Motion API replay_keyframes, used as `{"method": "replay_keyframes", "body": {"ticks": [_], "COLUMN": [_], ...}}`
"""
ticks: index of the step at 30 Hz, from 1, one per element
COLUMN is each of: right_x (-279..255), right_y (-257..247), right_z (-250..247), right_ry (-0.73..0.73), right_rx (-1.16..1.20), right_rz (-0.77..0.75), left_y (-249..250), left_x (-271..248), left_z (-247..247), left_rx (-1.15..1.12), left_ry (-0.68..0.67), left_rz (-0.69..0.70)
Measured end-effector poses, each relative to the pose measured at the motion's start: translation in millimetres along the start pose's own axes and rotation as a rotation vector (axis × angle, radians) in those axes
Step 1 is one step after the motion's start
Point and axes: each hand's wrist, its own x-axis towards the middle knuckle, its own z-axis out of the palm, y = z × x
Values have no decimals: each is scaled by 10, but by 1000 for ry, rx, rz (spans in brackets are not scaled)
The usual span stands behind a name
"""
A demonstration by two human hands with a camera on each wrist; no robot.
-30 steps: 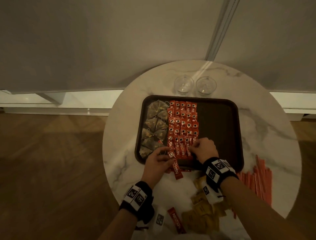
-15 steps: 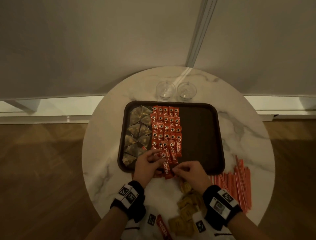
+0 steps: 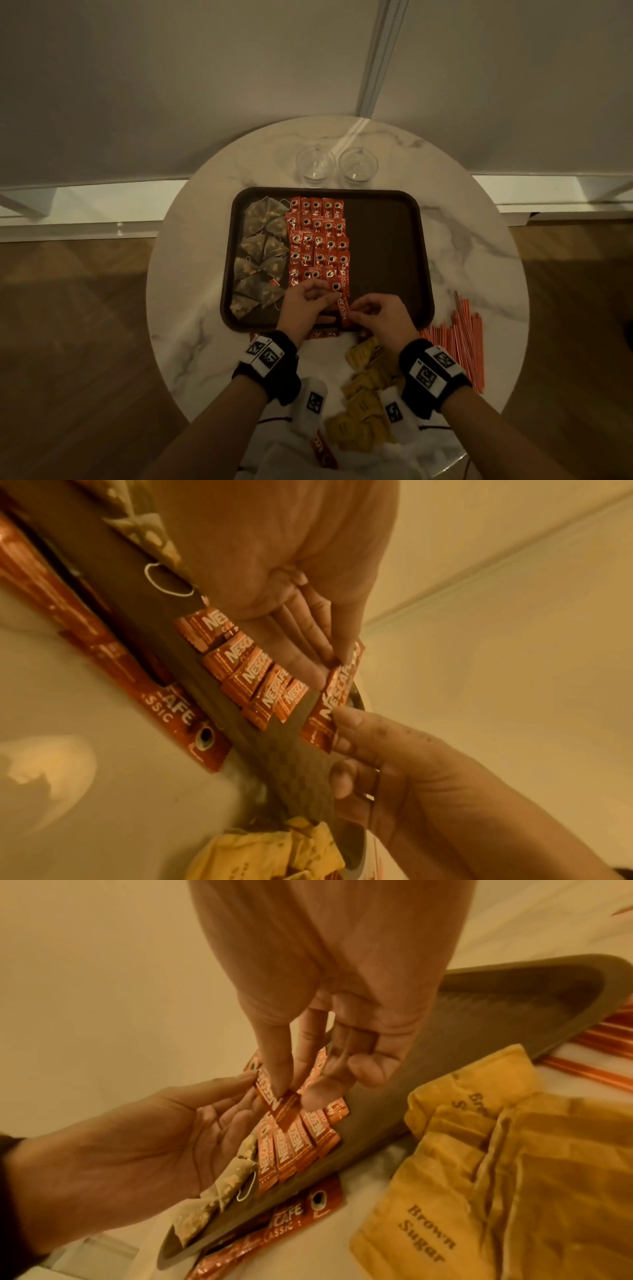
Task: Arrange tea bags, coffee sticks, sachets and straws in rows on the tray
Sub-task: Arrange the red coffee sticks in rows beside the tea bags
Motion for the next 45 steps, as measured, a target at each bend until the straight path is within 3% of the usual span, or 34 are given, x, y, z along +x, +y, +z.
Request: {"method": "replay_keyframes", "body": {"ticks": [4,12,15,19,23,27,30,33,36,42,45], "right_x": [51,295,372,407,431,391,236,-11,-179,-409,-506], "right_y": [21,81,95,124,106,28,-48,-68,5,76,130], "right_z": [-50,-126,-69,17,72,10,27,265,546,687,657], "right_ry": [-44,93,88,122,146,167,193,1,-174,-173,-178], "right_rx": [-17,-73,-94,-142,-214,-252,-266,-473,-762,-921,-980], "right_rz": [28,109,134,144,121,140,12,-154,-232,-329,-289], "left_y": [-29,-34,-164,-378,-621,-771,-807,-836,-846,-890,-891], "left_x": [26,-170,-337,-544,-674,-694,-694,-689,-682,-777,-787], "left_z": [26,-434,-730,-1072,-1269,-1240,-1136,-1021,-985,-1048,-1054], "left_rx": [33,153,210,458,645,669,769,976,1183,1296,1304], "left_ry": [6,115,216,392,477,515,499,377,280,242,230], "left_rz": [-3,44,47,112,138,187,257,333,317,336,326]}}
